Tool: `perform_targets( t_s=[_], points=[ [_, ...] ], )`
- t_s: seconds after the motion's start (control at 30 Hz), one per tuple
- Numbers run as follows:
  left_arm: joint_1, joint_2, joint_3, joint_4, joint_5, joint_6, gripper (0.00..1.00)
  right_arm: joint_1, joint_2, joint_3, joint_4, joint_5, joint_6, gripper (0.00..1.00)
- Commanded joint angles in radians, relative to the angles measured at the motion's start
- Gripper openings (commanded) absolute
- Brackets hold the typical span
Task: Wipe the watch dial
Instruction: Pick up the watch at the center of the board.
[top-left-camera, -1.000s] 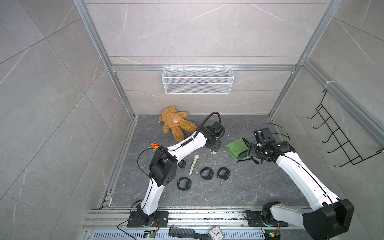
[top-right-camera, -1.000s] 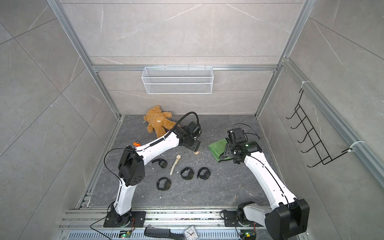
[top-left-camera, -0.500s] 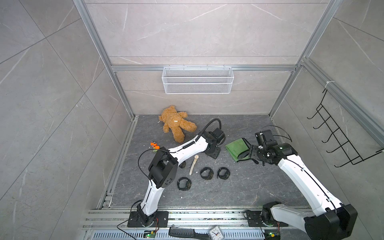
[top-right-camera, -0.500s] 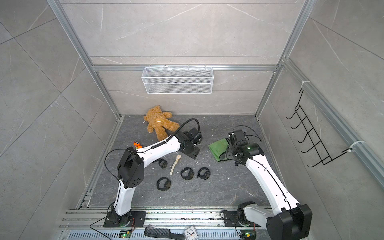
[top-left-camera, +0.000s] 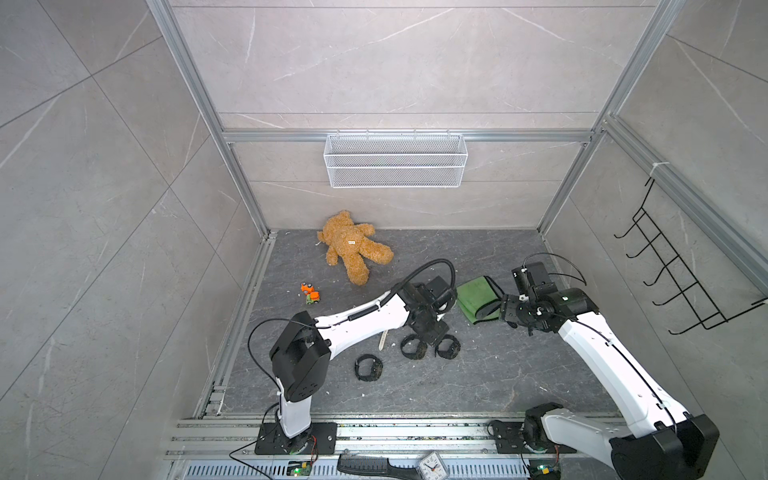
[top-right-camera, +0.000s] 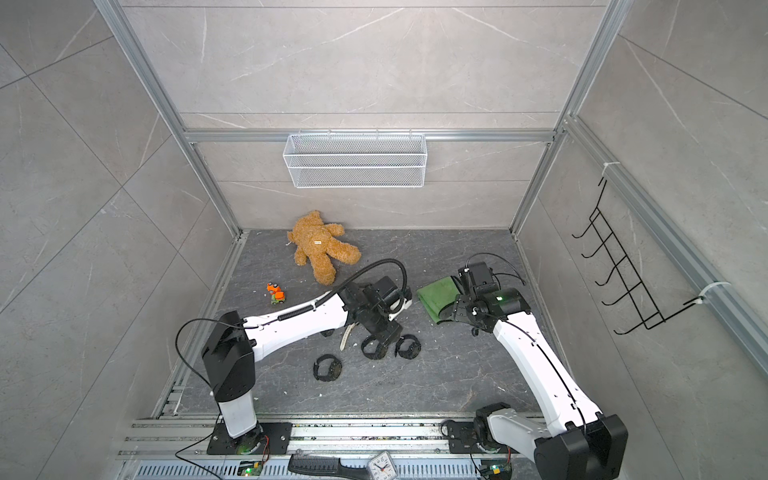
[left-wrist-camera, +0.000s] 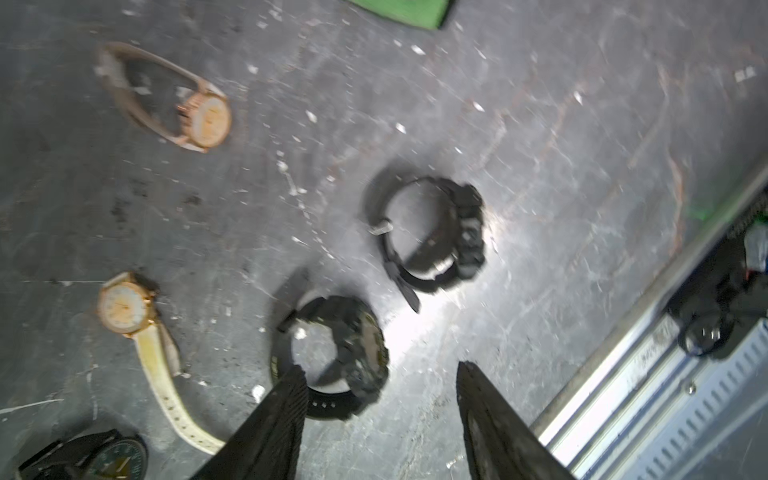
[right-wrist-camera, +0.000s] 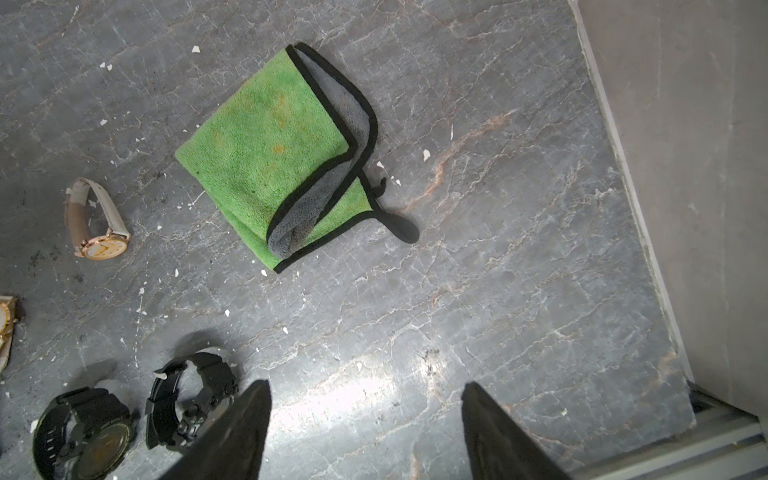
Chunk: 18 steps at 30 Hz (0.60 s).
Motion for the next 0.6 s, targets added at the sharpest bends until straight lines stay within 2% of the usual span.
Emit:
perform_targets(
  t_s=[0.0, 0.2, 0.4, 0.57],
  points=[
    [-0.032, -0.047, -0.045, 0.044, 0.016, 0.074, 0.60, 0.007, -0.030, 0.002, -0.066, -0.016, -0.006, 0.75],
    [-0.060, -0.033, -0.069, 0.120, 0.018, 0.088, 0.60, 0.006, -0.069, 0.004, -0.102, -0.035, -0.009, 0.75],
    [-0.103, 0.024, -0.060, 0.180, -0.051, 0.150, 0.60, 0.007, -0.086, 0.040, -0.150, -0.038, -0.007, 0.75],
    [-0.107, 0.052, -0.065, 0.224, -0.036, 0.171, 0.60, 0.008, -0.120, 0.055, -0.181, -0.071, 0.025, 0.76]
  ],
)
